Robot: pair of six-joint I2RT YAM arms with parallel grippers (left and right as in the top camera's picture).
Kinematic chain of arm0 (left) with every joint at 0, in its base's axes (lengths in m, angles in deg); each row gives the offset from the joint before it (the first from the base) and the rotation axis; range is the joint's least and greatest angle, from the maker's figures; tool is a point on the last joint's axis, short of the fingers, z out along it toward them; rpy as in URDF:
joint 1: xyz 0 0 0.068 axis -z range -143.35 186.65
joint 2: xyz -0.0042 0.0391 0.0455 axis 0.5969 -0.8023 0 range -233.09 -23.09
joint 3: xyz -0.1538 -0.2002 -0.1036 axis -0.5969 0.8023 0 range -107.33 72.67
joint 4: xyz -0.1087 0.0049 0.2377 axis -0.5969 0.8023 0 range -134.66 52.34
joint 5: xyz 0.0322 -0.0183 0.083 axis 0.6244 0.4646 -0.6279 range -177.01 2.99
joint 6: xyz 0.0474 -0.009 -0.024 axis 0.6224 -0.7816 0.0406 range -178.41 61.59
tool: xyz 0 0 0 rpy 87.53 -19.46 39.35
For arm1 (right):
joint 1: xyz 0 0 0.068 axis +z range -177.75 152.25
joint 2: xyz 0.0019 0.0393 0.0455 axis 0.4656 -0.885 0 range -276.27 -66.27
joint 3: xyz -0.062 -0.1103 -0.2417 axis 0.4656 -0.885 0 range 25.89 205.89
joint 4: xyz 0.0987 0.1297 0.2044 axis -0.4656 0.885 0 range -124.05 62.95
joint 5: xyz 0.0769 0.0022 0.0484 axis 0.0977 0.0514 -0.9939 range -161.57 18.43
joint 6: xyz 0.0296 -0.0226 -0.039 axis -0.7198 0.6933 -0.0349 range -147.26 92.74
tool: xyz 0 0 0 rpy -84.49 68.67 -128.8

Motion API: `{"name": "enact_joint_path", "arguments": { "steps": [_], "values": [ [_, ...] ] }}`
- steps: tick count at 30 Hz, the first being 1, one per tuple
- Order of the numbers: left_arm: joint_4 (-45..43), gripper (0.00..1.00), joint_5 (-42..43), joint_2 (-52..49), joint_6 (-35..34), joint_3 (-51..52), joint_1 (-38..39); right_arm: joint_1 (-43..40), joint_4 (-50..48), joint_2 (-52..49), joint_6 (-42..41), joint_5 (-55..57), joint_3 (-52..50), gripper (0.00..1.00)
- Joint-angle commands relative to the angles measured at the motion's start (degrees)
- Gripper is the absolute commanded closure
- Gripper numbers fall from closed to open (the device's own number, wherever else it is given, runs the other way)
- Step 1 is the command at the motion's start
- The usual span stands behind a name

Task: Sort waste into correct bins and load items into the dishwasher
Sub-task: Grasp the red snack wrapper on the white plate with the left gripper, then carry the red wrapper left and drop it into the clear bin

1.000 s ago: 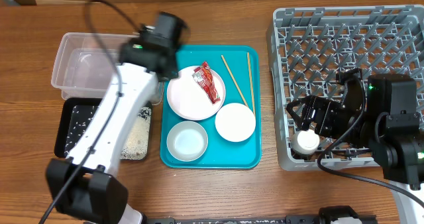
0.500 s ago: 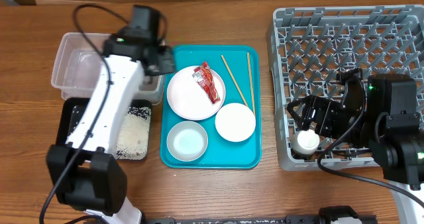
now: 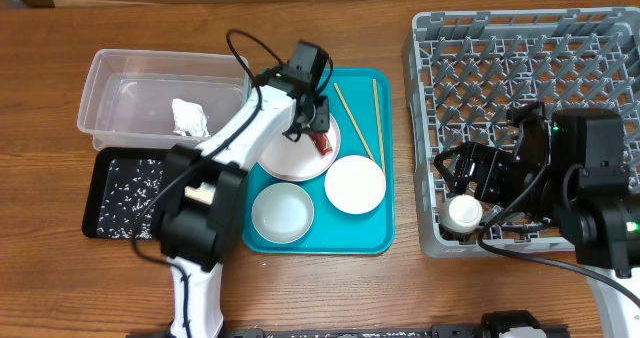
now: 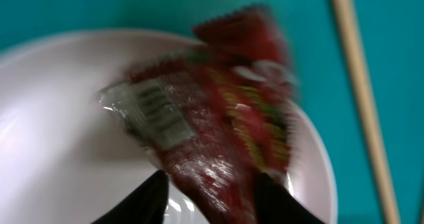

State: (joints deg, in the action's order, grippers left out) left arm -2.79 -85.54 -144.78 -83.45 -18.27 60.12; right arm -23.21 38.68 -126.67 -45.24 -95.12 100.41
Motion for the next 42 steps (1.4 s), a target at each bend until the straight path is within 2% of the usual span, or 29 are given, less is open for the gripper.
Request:
{"name": "enact_joint_path", "arguments": {
  "steps": [1, 3, 4, 13, 20, 21, 23, 25, 26, 29, 33, 35, 37, 38, 40, 41, 42],
  "values": [
    [-0.5, 0.72, 6.5, -1.8, -1.4, 0.2, -0.2, 0.0, -0.2, 0.1, 0.4, 0.4, 0.8, 0.06],
    [0.0, 0.92, 6.6, -1.3, -1.4, 0.0, -0.2, 0.0, -0.2, 0.1, 0.4, 0.4, 0.8, 0.05],
    [0.3, 0.96, 6.5, -0.9, -1.4, -0.2, -0.2, 0.0, -0.2, 0.1, 0.4, 0.4, 0.8, 0.06],
    [8.9, 0.96, 3.1, 9.7, -0.9, -4.3, -2.6, 0.0, -0.2, 0.1, 0.5, 0.6, 0.8, 0.05],
    [11.4, 0.96, -0.2, 17.7, 1.5, -4.7, -2.8, 0.0, -0.3, 0.1, 0.4, 0.6, 0.8, 0.05],
    [11.1, 0.95, 0.4, 17.7, 4.2, -4.7, -2.3, 0.0, -0.3, 0.1, 0.4, 0.6, 0.8, 0.05],
    [10.7, 0.78, 3.1, 16.9, 13.1, -4.7, -0.9, 0.0, -0.2, 0.1, 0.5, 0.6, 0.8, 0.05],
    [11.1, 0.58, 2.8, 15.0, 18.9, -4.7, 1.0, 0.0, -0.2, 0.1, 0.5, 0.6, 0.8, 0.05],
    [11.1, 0.52, 2.8, 13.9, 20.6, -4.7, 1.9, 0.0, -0.2, 0.1, 0.5, 0.6, 0.8, 0.05],
    [10.2, 0.42, 2.7, 9.6, 23.5, -4.7, 4.2, 0.0, -0.2, 0.1, 0.4, 0.6, 0.8, 0.05],
    [8.5, 0.43, 1.1, 3.3, 23.8, -4.7, 5.4, 0.0, -0.2, 0.1, 0.4, 0.6, 0.8, 0.05],
    [8.1, 0.44, 1.1, 0.9, 23.3, -4.7, 5.4, 0.0, -0.2, 0.1, 0.4, 0.6, 0.8, 0.05],
    [8.1, 0.53, 1.0, -0.8, 23.3, -4.7, 5.4, 0.0, 0.0, 0.1, 0.4, 0.6, 0.8, 0.05],
    [8.1, 0.61, 0.9, -1.3, 23.0, -4.7, 5.4, 0.0, 0.2, 0.1, 0.4, 0.6, 0.8, 0.05],
    [7.9, 0.90, -1.4, -1.4, 20.7, -4.7, 5.3, 0.0, 0.3, 0.1, 0.4, 0.6, 0.8, 0.05],
    [8.4, 0.96, -3.3, -1.1, 18.9, -4.9, 5.3, 0.0, 0.3, 0.1, 0.4, 0.6, 0.8, 0.05],
    [9.2, 0.96, -4.3, -0.8, 17.6, -5.4, 5.2, 0.0, 0.3, 0.1, 0.4, 0.6, 0.8, 0.05]
  ]
}}
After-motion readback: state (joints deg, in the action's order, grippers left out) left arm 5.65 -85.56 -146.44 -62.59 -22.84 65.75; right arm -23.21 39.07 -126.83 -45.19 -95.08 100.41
